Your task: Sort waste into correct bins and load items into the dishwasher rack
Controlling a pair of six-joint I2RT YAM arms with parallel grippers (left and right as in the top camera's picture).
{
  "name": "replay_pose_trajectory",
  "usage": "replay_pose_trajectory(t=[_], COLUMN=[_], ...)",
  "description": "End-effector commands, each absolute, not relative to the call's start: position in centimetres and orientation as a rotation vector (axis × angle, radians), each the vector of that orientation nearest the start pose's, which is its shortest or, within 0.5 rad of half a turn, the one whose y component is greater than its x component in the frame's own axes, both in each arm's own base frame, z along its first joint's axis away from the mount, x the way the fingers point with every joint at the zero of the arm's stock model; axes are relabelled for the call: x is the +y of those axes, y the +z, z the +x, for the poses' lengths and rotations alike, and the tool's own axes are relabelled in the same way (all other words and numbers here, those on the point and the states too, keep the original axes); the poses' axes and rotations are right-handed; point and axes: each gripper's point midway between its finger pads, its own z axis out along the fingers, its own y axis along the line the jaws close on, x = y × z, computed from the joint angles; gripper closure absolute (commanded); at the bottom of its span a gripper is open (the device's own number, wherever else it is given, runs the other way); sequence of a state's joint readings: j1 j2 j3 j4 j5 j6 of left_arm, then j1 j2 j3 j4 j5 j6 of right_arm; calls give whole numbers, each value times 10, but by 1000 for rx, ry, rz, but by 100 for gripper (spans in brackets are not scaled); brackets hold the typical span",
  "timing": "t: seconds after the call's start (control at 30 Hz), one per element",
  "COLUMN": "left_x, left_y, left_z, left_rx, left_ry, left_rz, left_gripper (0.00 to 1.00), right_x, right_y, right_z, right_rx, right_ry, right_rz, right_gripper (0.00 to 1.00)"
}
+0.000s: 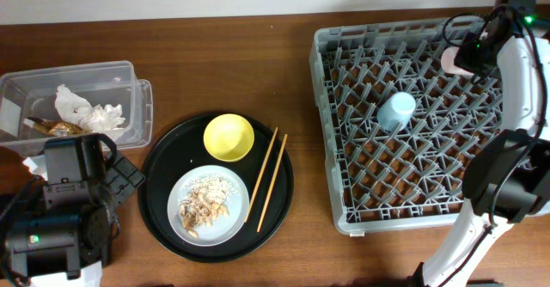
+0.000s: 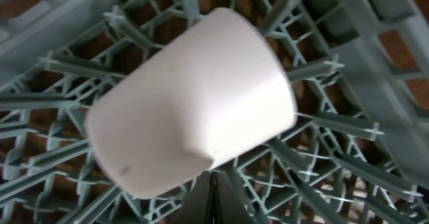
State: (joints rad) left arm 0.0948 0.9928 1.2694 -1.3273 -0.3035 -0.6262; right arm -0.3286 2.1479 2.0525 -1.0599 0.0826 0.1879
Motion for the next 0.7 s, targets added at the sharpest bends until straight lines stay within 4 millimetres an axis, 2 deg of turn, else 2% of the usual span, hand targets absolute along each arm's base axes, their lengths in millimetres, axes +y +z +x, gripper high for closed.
replay_pose_trajectory(t=[0.0, 0.2, 0.27, 0.4, 0.67], left_x=[74, 74, 74, 74, 74], left_y=[257, 257, 257, 257, 257], left_z=[208, 208, 208, 208, 208], left_rx=[2334, 2334, 2334, 2334, 2334], left_ry=[201, 201, 201, 201, 201], left_rz=[-1017, -1017, -1017, -1017, -1017], left_gripper=[1, 1, 1, 1, 1], right_x=[-208, -231, -229, -221, -218], right_y=[148, 141, 138, 146, 153], right_z=[470, 456, 455, 460, 469], right_rx=[2609, 2616, 2627, 2609, 2572], right_ry=[-201, -209, -199, -127, -117], right_rz=[809, 881, 882, 860, 838], right_gripper=[96, 96, 96, 96, 96])
